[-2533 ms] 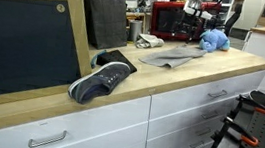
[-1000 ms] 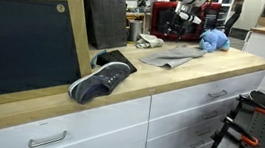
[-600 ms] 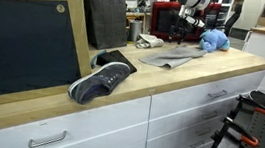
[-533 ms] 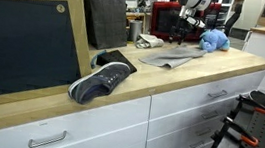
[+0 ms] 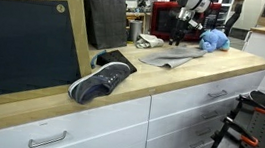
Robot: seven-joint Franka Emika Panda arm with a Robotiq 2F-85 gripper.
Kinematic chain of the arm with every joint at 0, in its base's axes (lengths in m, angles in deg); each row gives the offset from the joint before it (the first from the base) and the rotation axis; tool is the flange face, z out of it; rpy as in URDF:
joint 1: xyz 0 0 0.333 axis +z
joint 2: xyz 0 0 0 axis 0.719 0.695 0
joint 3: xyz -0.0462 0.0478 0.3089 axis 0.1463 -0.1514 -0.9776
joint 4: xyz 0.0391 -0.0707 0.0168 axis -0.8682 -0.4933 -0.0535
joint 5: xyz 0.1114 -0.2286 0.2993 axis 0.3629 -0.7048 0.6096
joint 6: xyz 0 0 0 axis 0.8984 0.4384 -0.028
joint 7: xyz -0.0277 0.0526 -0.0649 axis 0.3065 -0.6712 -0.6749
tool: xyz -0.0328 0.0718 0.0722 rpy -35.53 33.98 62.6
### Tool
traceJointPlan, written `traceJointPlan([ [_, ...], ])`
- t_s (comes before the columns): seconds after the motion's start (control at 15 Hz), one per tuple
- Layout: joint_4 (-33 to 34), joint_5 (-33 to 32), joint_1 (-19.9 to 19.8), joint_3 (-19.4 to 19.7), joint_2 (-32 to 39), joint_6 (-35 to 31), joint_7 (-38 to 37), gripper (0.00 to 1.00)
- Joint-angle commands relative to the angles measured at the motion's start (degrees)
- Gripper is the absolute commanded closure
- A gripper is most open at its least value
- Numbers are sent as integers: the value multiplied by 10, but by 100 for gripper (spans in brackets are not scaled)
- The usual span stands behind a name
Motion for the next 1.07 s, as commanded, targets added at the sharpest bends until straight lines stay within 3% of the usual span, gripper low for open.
traceJointPlan([
  [0.0,31,-10,-18,-6,16,14,44,0],
  [0.4,74,-27,-35,0,48,21,74,0],
  [1.0,55,-26,-18,-3,32,63,38,0],
])
